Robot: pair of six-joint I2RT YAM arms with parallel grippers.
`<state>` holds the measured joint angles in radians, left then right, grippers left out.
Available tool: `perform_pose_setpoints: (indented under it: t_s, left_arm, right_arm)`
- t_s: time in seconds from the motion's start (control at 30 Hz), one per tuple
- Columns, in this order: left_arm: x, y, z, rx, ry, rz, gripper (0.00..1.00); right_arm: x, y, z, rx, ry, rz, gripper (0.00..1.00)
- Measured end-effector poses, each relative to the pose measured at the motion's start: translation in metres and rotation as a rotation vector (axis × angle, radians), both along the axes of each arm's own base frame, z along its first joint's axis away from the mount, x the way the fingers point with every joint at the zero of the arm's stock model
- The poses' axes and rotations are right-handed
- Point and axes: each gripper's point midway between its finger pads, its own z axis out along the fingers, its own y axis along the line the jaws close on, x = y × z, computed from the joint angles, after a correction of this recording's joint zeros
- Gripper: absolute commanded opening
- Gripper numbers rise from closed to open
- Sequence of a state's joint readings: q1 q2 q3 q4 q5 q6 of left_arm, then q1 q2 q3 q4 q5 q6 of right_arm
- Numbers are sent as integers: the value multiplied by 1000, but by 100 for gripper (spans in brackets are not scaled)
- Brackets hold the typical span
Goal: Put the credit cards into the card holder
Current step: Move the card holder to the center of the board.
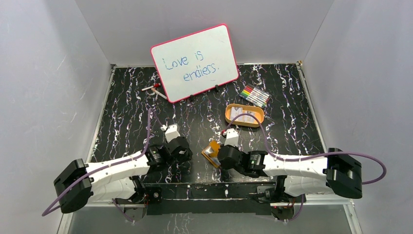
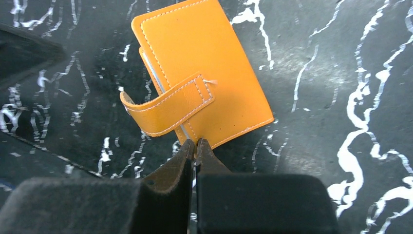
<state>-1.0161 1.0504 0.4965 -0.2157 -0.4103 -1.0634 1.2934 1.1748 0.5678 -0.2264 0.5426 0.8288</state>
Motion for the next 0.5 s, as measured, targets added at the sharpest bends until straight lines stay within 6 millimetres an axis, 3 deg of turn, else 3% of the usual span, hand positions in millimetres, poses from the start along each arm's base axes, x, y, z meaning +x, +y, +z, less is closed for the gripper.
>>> perform_pose_setpoints:
  t_s: [0.07,0.23,0.5]
  left_arm:
    - [1,-6,-3,-1,13,-15,39]
    - [1,-16,-1,-37,19,-39,39]
    - [2,-18,6,-67,9,-41,39]
  right_arm:
    - [-4,5,2,42,36,-9,0]
    - [-5,20,6,30,63,10,40]
    - [-1,30,14,-36,4,129,65]
